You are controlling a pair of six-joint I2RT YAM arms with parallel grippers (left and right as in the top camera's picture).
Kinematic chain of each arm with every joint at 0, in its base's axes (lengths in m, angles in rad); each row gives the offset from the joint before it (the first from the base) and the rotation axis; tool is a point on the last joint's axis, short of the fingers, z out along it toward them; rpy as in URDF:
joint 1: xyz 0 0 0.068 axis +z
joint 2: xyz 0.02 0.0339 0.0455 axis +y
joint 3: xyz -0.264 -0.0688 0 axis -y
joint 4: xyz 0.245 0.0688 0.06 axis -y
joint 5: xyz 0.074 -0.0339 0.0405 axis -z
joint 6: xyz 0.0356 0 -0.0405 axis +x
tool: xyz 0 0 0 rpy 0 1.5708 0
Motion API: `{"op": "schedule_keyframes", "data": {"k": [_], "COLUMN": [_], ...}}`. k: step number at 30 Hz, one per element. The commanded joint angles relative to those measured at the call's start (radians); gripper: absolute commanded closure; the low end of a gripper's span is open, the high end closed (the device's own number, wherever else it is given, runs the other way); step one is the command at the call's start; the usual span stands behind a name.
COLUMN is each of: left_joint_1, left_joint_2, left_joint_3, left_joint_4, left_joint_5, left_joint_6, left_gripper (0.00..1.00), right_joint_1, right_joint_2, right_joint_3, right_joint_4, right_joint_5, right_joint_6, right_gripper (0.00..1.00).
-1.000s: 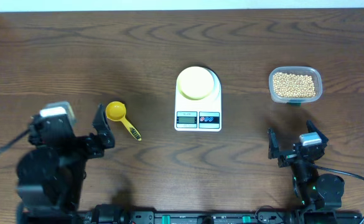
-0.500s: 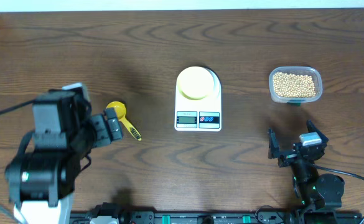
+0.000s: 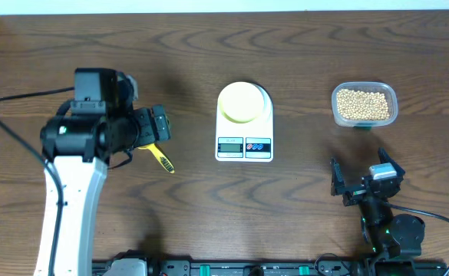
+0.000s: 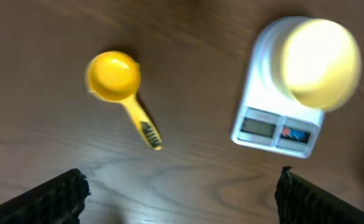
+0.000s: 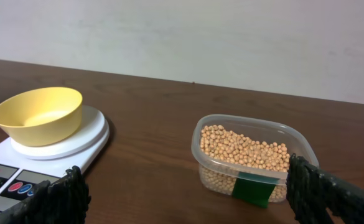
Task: Scoop item into bowl and weigh 50g on scale
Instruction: 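Move the left gripper to the yellow scoop and grasp its bowl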
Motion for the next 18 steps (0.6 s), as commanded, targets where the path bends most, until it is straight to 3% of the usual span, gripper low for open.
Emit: {"op": "schedule_keyframes", "data": {"k": [1, 3, 9, 16, 18], "left_joint_1": [0.004, 0.004, 0.005, 0.065, 0.102], "left_joint_2": [0.057, 0.088, 0.178, 0.186, 0.187], "left_joint_3": [-0.004, -0.004, -0.071, -0.218, -0.256], "left_joint_4": [-0.026, -0.063, -0.058, 0.069, 0.135], "left_joint_5": [-0.266, -0.370, -0.439, -0.403, -0.340], "left_joint_6": [-0.272, -0.418, -0.517, -0.520, -0.460], "left_gripper": [0.11, 0.11, 0.11, 0.11, 0.11], "right_joint_1": [0.006, 0.006, 0.006, 0.006, 0.006], "right_joint_2": [-0.003, -0.003, -0.003, -0.003, -0.003], "right_joint_3": [-0.003, -0.003, -0.003, -0.003, -0.003], "right_joint_4": [-0.002, -0.002, -0.002, -0.002, -0.002], "right_joint_5": [0.000, 0.000, 0.000, 0.000, 0.000], "right_joint_6": [-0.010, -0.010, -0.010, -0.010, -0.010], "right_gripper": [0.01, 0.01, 0.01, 0.01, 0.01]}}
